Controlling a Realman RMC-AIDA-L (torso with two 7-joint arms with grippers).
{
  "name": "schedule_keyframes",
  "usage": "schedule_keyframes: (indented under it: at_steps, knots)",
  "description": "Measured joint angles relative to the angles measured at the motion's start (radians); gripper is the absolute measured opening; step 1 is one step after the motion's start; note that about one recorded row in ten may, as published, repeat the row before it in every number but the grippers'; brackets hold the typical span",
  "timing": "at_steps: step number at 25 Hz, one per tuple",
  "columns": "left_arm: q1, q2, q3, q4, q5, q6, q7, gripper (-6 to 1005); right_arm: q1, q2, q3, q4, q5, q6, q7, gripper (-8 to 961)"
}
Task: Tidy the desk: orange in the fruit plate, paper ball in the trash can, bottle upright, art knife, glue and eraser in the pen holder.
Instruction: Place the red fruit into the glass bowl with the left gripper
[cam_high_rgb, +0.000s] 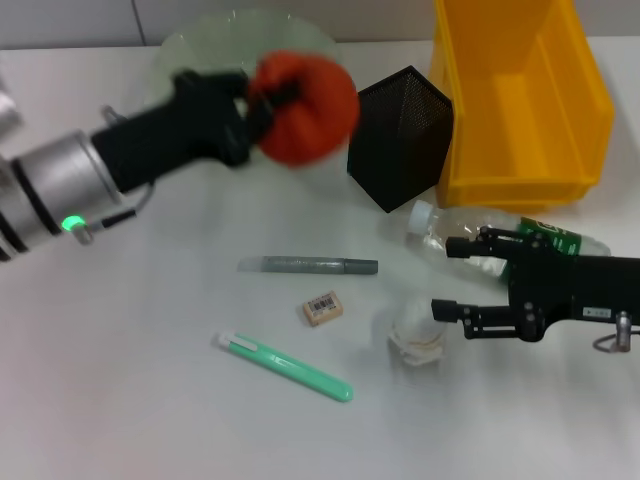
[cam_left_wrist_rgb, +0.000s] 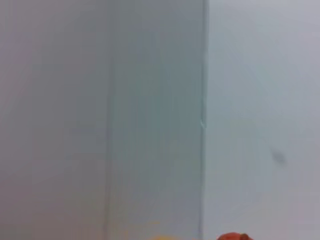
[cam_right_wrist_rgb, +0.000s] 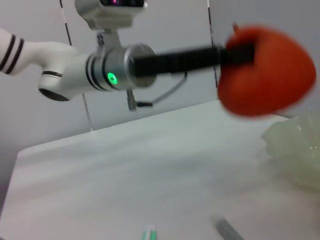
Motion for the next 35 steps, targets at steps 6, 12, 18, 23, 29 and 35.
schedule_keyframes:
  at_steps: [6, 12, 18, 23, 29, 35]
  knots:
    - [-0.042, -0.006, -0.066, -0.07, -0.164, -0.046, -0.015, 86, 0.022, 0.0, 0.004, 0.004, 0.006, 0.02, -0.001, 811]
    - [-0.181, -0.007, -0.031, -0.153, -0.175, -0.312, 0.051, 55, 0.026, 0.0, 0.007, 0.004, 0.041, 0.035, -0.001, 811]
    - [-0.246, -0.009, 0.012, -0.155, -0.175, -0.504, 0.065, 73, 0.037, 0.0, 0.006, 0.004, 0.048, 0.064, -0.001, 811]
    - [-0.257, -0.01, 0.012, -0.155, -0.176, -0.55, 0.064, 96, 0.039, 0.0, 0.007, 0.004, 0.048, 0.065, 0.0, 811]
    - [-0.268, -0.013, 0.012, -0.163, -0.183, -0.632, 0.053, 123, 0.04, 0.0, 0.007, 0.004, 0.048, 0.058, 0.006, 811]
    - [-0.265, -0.014, 0.008, -0.171, -0.184, -0.657, 0.02, 150, 0.04, 0.0, 0.007, 0.004, 0.048, 0.058, 0.007, 811]
